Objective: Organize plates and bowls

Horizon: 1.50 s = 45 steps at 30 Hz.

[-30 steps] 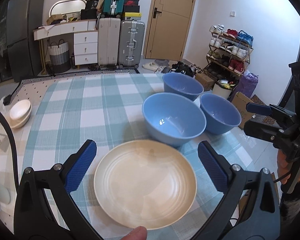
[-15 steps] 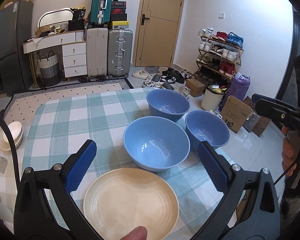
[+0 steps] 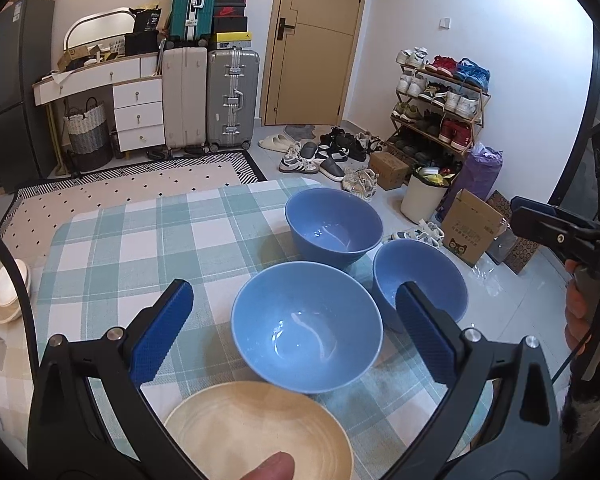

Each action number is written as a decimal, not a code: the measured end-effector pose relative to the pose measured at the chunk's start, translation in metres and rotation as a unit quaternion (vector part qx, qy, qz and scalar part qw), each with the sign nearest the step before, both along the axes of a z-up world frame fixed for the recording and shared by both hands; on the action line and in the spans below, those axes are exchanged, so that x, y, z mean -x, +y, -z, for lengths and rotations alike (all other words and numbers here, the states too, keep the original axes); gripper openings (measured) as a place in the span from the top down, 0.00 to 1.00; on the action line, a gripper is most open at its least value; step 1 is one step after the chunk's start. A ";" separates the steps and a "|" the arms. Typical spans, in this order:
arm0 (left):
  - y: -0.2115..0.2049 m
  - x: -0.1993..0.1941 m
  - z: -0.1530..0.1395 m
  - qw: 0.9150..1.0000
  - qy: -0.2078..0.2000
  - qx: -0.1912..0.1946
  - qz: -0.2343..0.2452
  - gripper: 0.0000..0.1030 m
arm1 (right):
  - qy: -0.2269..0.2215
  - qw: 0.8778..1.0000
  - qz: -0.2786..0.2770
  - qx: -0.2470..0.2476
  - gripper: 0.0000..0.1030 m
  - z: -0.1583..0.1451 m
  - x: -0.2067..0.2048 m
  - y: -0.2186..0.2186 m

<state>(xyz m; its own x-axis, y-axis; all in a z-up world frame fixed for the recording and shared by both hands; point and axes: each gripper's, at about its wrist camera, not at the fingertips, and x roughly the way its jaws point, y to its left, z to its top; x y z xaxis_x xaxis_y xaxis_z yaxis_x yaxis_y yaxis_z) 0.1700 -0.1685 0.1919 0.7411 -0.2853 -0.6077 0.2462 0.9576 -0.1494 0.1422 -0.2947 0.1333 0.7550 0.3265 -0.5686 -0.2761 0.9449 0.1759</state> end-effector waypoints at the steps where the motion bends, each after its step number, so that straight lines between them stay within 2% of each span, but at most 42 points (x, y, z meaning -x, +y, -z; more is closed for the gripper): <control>1: -0.002 -0.007 0.001 1.000 0.003 0.000 0.001 0.02 | 0.002 1.000 0.000 0.000 0.01 0.001 -0.005 -0.001; 8: -0.014 -0.063 0.017 1.000 0.025 0.000 0.002 0.02 | 0.019 0.999 0.029 0.005 0.01 0.017 -0.047 -0.017; 17: -0.021 -0.132 0.049 0.998 0.062 0.009 -0.010 0.02 | 0.066 0.997 0.050 0.000 0.01 0.049 -0.102 -0.034; 25: -0.030 -0.173 0.075 0.996 0.085 0.013 -0.017 0.02 | 0.096 0.994 0.056 -0.009 0.01 0.074 -0.136 -0.044; 32: -0.037 -0.201 0.084 0.995 0.093 0.014 -0.019 0.02 | 0.104 0.992 0.066 -0.012 0.01 0.084 -0.165 -0.054; 45: -0.050 -0.255 0.109 0.993 0.118 0.007 -0.022 0.02 | 0.148 0.986 0.075 -0.016 0.01 0.121 -0.215 -0.066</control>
<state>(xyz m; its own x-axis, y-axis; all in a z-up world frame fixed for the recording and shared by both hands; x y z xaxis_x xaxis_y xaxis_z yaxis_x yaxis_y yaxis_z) 0.4254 -0.2182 0.0826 0.5911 -0.2652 -0.7617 0.1601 0.9642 -0.2115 0.3574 -0.3610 0.0123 0.5994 0.2453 -0.7619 -0.0659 0.9638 0.2585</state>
